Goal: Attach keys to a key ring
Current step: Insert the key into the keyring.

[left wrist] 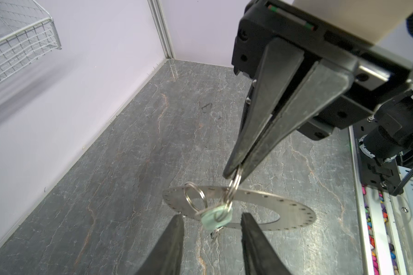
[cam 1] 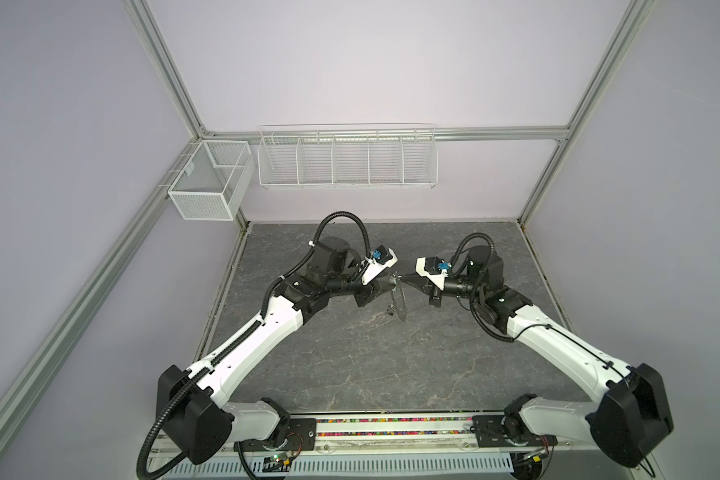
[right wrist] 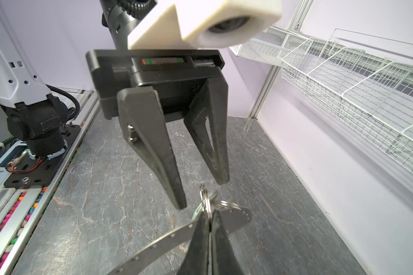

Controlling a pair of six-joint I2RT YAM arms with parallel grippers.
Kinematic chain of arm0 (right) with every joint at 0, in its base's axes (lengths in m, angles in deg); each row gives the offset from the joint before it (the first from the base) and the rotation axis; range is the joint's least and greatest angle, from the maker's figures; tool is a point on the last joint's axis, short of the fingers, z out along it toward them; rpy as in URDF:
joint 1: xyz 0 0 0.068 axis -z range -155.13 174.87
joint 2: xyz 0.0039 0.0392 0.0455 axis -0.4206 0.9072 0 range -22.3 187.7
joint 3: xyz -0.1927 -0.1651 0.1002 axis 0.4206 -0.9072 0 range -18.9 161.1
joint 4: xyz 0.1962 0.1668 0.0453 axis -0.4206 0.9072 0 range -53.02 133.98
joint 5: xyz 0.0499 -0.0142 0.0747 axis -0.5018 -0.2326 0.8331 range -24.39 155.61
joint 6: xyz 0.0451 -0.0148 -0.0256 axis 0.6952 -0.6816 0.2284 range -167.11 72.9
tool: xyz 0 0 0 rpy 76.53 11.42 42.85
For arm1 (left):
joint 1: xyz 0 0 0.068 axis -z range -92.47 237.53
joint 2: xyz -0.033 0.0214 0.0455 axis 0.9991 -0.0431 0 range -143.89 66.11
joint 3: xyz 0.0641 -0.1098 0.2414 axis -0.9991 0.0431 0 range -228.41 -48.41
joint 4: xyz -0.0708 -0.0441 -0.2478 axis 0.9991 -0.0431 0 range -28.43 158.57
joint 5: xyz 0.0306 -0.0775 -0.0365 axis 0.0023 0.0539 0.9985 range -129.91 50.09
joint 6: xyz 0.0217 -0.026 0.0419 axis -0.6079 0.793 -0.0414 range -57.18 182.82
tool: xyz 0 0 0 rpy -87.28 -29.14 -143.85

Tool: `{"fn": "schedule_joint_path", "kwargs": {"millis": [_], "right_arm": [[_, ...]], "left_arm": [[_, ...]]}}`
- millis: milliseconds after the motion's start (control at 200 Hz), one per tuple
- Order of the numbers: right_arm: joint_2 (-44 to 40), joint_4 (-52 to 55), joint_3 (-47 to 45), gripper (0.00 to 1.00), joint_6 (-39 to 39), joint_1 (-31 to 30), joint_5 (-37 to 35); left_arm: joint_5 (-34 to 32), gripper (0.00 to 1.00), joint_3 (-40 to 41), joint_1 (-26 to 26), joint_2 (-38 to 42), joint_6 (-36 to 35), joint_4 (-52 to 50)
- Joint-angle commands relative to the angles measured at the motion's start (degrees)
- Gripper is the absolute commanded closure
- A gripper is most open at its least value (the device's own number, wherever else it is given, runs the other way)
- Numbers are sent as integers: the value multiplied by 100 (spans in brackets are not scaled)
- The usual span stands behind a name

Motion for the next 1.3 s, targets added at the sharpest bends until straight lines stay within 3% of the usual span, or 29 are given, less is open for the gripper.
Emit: {"fn": "schedule_joint_path", "kwargs": {"millis": [0,375,630,745,1139,1294], "right_arm": [[36,-319,83,93,96,28,161],[37,-559,5,93,252,60,100],[65,-740,-32,93,438,58,-19],[96,-750,-39,93,432,68,16],[2,-396,3,93,139,177,514],[2,-338,31,93,108,179,616]], "left_arm": [[118,60,8,6,-89,28,194],[376,60,-37,14,-253,169,360],[-43,59,-33,188,-258,375,530],[-257,65,32,217,-189,357,672],[-455,64,174,216,332,-1361,150],[-278,70,173,217,414,-1854,115]]}}
